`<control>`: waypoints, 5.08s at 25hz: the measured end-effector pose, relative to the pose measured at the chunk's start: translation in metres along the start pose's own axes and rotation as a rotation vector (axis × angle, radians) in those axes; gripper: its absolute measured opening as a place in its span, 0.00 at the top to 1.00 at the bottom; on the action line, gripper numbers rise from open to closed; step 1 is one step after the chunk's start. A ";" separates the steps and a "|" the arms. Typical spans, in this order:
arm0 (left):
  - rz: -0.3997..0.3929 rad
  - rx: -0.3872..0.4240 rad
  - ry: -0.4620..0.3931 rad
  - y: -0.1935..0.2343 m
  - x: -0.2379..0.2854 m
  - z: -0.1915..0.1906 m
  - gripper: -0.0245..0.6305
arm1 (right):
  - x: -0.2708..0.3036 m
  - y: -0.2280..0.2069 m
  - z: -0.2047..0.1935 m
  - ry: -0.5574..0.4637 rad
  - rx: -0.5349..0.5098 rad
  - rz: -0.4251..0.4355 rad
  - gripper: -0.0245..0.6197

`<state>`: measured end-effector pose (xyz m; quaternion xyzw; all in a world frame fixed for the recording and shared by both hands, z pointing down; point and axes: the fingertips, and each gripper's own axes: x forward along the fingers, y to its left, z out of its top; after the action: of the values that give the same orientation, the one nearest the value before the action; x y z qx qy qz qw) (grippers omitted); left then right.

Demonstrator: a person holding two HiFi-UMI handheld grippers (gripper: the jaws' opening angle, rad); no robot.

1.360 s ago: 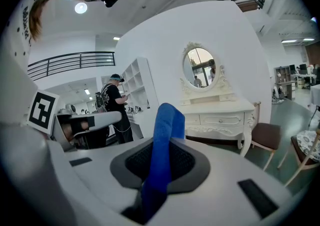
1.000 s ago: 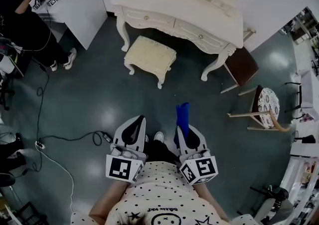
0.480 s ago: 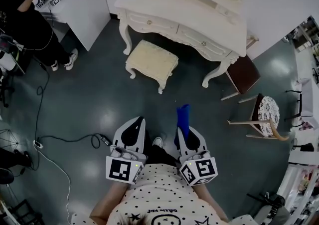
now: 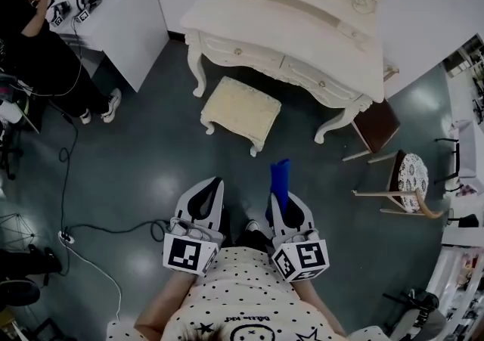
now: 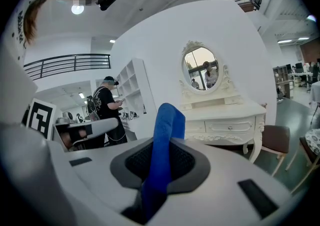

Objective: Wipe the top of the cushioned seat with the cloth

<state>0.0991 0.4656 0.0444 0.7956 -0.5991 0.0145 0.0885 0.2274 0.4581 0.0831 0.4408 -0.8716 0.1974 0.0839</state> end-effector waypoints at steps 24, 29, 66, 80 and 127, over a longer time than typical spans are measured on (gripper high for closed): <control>-0.046 -0.047 0.061 0.115 0.063 0.004 0.97 | 0.115 0.019 0.002 0.071 0.072 -0.072 0.87; -0.031 -0.054 0.072 0.126 0.108 0.005 0.97 | 0.148 -0.015 0.015 0.085 0.093 -0.083 0.87; -0.285 -0.008 0.055 0.171 0.306 0.061 0.96 | 0.268 -0.106 0.109 -0.048 0.167 -0.317 0.87; -0.407 -0.001 0.070 0.224 0.319 0.070 0.97 | 0.310 -0.062 0.113 -0.074 0.195 -0.413 0.87; -0.271 -0.092 0.283 0.188 0.446 -0.167 0.97 | 0.440 -0.321 -0.133 0.205 0.288 -0.560 0.87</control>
<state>0.0587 0.0173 0.2896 0.8542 -0.4680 0.0869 0.2093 0.2179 0.0187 0.4318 0.6486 -0.6667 0.3310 0.1590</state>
